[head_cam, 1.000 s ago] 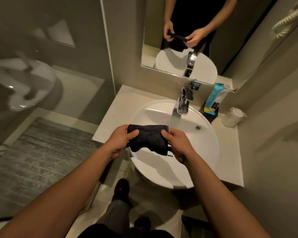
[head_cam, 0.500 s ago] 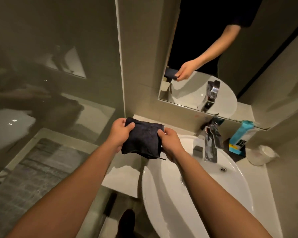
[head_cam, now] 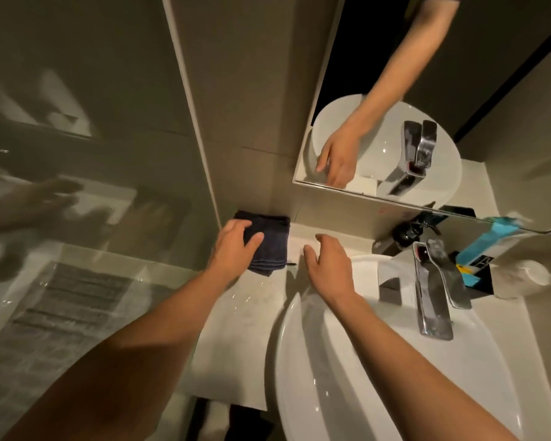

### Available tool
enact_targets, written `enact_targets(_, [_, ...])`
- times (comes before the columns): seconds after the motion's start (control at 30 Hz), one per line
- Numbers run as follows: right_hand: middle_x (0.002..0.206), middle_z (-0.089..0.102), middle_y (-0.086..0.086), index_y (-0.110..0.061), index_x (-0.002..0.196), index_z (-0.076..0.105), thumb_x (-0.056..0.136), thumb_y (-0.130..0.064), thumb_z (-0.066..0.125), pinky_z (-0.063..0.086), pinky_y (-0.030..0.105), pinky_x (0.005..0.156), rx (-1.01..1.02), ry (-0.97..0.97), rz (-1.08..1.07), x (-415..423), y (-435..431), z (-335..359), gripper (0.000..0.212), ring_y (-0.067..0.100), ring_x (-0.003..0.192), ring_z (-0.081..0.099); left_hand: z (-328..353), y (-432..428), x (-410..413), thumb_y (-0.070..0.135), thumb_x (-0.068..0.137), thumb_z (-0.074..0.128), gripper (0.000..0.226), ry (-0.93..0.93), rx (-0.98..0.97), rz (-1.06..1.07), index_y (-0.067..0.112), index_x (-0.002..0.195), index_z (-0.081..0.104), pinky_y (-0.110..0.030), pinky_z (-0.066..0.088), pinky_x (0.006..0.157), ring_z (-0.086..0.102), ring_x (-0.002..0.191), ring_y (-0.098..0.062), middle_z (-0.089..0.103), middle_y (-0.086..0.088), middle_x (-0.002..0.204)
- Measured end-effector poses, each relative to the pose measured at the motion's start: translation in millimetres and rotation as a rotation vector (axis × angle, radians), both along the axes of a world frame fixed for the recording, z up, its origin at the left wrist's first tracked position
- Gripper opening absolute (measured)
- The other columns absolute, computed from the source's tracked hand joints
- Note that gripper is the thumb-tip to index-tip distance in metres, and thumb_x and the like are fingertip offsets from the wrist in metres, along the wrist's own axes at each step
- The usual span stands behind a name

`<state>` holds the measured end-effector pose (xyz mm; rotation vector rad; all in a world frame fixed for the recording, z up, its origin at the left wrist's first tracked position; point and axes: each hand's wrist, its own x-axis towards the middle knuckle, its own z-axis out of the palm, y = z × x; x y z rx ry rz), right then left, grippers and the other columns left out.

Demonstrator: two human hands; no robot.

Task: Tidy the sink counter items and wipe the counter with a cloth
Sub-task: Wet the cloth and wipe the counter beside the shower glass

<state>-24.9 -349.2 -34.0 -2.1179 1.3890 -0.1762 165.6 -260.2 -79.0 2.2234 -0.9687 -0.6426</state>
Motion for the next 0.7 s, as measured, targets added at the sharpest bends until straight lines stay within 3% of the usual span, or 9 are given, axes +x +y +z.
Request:
enact_targets(0.1, [0.152, 0.047, 0.015, -0.005, 0.144, 0.045, 0.100, -0.036, 0.051, 0.039, 0.050, 0.112, -0.132, 0.070, -0.007, -22.1, 20.0, -9.8, 0.054, 0.033, 0.143, 0.040, -18.0, 0.4, -6.1, 0.040, 0.099, 0.062, 0.053, -0.076, 0.032, -0.264, 0.008, 0.140, 0.057, -0.034, 0.035, 0.115, 0.049, 0.138, -0.027, 0.054, -0.009, 0.147])
enact_targets(0.17, [0.169, 0.019, 0.012, -0.007, 0.158, 0.024, 0.102, -0.045, 0.045, 0.022, 0.048, 0.124, -0.084, 0.150, -0.011, -33.8, 32.2, -20.5, 0.071, 0.028, 0.156, 0.014, -25.4, -3.1, -7.3, 0.048, 0.100, 0.058, 0.065, -0.149, 0.074, -0.413, 0.011, 0.152, 0.046, -0.034, 0.022, 0.125, 0.031, 0.153, -0.023, 0.041, -0.006, 0.162])
enact_targets(0.23, [0.172, -0.003, 0.007, -0.010, 0.162, 0.003, 0.103, -0.055, 0.035, 0.010, 0.043, 0.127, -0.066, 0.186, -0.013, -42.0, 39.5, -32.5, 0.082, 0.023, 0.158, -0.002, -32.0, -9.2, -4.9, 0.061, 0.097, 0.052, 0.081, -0.213, 0.121, -0.528, 0.016, 0.160, 0.028, -0.037, 0.011, 0.129, 0.010, 0.159, -0.016, 0.021, 0.000, 0.170])
enact_targets(0.43, [0.171, -0.016, 0.005, -0.011, 0.162, -0.009, 0.102, -0.059, 0.025, -0.001, 0.039, 0.127, -0.111, 0.205, -0.023, -43.6, 42.1, -46.7, 0.083, 0.018, 0.157, -0.012, -57.6, -20.9, 4.3, 0.093, 0.077, 0.038, 0.121, -0.389, 0.310, -0.646, 0.020, 0.164, -0.003, -0.041, 0.001, 0.130, -0.011, 0.158, -0.013, -0.010, 0.005, 0.172])
enact_targets(0.53, [0.170, -0.018, 0.004, -0.012, 0.161, -0.012, 0.103, -0.060, 0.021, -0.003, 0.039, 0.127, -0.120, 0.224, -0.012, -44.3, 44.3, -50.2, 0.082, 0.017, 0.157, -0.015, -69.5, -18.1, 3.3, 0.085, 0.088, 0.025, 0.103, -0.538, 0.284, -0.655, 0.022, 0.164, -0.005, -0.042, 0.000, 0.130, -0.009, 0.159, -0.015, -0.009, 0.003, 0.173])
enact_targets(0.7, [0.169, -0.021, 0.003, -0.013, 0.161, -0.014, 0.103, -0.059, 0.018, -0.005, 0.038, 0.127, -0.134, 0.237, -0.013, -43.8, 45.8, -55.1, 0.081, 0.016, 0.156, -0.018, -74.2, -17.3, 1.9, 0.059, 0.105, 0.019, 0.066, -0.613, 0.228, -0.630, 0.031, 0.163, 0.005, -0.044, 0.003, 0.129, -0.001, 0.160, -0.018, 0.003, 0.004, 0.173])
